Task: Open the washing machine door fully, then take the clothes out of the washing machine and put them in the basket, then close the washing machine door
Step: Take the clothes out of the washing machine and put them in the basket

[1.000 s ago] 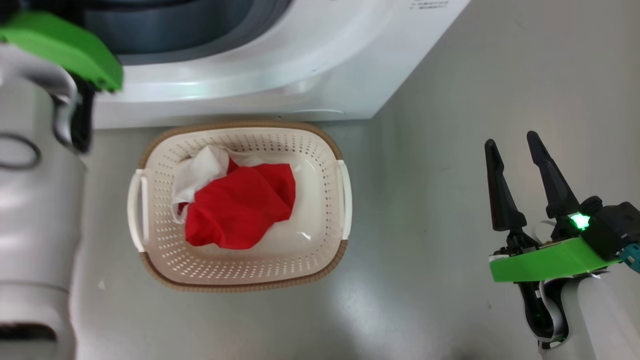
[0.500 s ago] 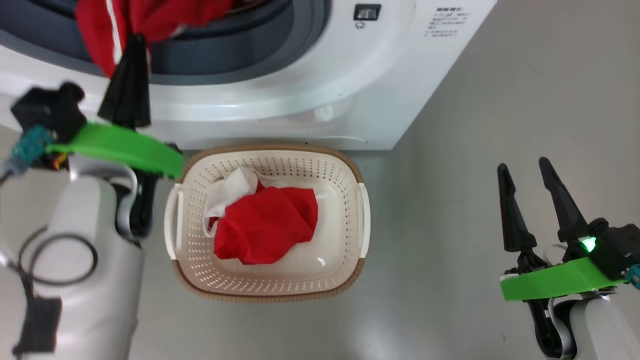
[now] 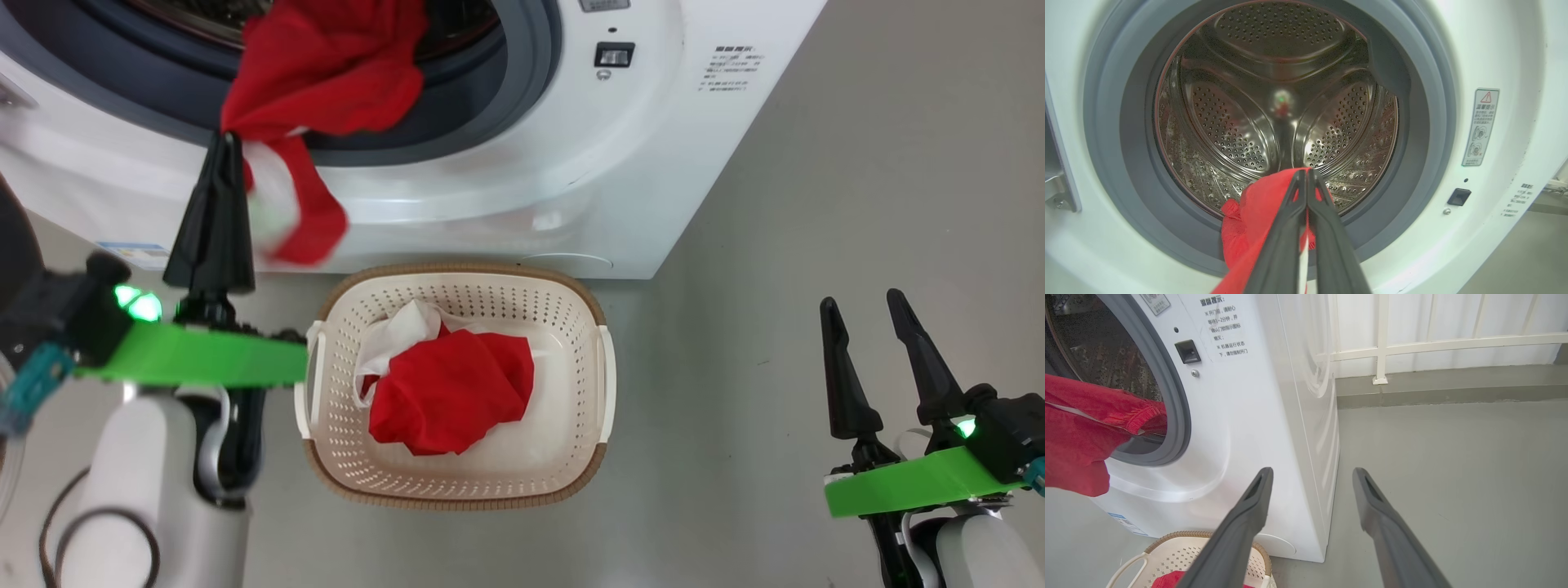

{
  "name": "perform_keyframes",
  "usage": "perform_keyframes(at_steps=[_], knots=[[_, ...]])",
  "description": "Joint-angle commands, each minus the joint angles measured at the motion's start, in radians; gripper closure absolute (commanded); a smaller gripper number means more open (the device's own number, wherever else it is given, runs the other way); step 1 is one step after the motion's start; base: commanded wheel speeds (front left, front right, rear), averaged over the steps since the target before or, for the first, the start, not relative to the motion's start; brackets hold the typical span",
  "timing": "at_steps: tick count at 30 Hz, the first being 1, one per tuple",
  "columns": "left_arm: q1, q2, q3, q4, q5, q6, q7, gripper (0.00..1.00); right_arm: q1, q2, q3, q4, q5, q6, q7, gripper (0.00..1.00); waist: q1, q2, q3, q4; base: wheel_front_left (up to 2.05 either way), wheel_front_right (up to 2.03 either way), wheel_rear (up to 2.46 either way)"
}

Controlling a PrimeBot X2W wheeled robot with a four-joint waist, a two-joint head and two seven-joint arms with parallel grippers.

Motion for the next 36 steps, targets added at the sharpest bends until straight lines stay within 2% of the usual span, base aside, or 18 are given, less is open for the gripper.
perform_keyframes(at_steps=[1,12,18,26,36], knots=[[0.028,0.023,0.034,-0.049,-0.006,-0.005,-0.008,1.00,0.012,-0.007,0.018,-0.023,-0.014,0.005,-0.006,0.00,0.0000,0.0000,-0.005,0.000,0.00,0.00,0.00],[0.185,0.010,0.067,-0.309,-0.011,-0.005,-0.008,1.00,0.019,-0.007,0.006,-0.033,-0.017,0.005,-0.006,0.00,0.0000,0.0000,-0.003,0.003,0.00,0.00,0.00],[0.246,0.000,0.044,-0.371,-0.003,-0.006,-0.008,1.00,0.015,-0.007,0.002,-0.035,-0.020,0.005,-0.006,0.00,0.0000,0.0000,0.011,0.002,0.00,0.00,0.00],[0.260,-0.007,-0.024,-0.194,-0.052,-0.006,-0.008,1.00,-0.004,-0.007,0.017,-0.036,-0.013,0.005,-0.006,0.00,0.0000,0.0000,0.040,-0.009,0.00,0.00,0.00],[0.142,0.020,-0.105,0.114,-0.056,-0.006,-0.008,1.00,-0.043,-0.007,0.023,-0.044,-0.005,0.005,-0.006,0.00,0.0000,0.0000,0.120,-0.024,0.00,0.00,0.00]])
